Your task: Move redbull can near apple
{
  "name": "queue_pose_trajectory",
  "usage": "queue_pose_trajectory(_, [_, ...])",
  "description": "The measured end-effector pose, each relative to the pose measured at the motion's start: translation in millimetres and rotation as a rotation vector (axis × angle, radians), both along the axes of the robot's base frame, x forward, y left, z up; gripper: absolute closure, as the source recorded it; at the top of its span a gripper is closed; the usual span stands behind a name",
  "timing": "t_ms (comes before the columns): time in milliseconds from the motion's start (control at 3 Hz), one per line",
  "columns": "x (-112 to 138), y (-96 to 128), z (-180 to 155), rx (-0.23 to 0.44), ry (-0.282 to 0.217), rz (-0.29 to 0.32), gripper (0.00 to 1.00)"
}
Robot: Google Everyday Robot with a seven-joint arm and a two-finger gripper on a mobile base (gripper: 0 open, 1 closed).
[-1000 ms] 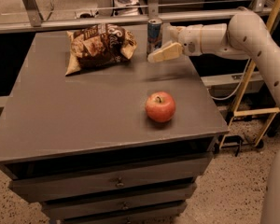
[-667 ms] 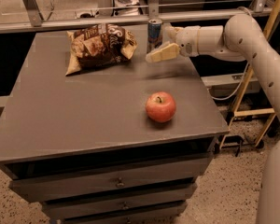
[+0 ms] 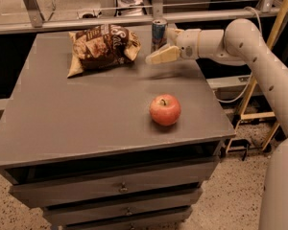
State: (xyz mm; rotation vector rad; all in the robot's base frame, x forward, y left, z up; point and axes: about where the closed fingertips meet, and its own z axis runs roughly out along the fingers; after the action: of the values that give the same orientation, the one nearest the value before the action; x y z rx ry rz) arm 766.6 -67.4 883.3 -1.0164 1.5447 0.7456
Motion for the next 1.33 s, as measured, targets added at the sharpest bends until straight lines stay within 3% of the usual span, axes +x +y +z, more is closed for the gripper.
queue_pose_trajectory(333, [0.0,3.6,-0.8,0.001,0.002,0.005,0.18])
queue_pose_trajectory(1333, [0.0,14.1,-3.3,0.003,0.006,0.020,0.87])
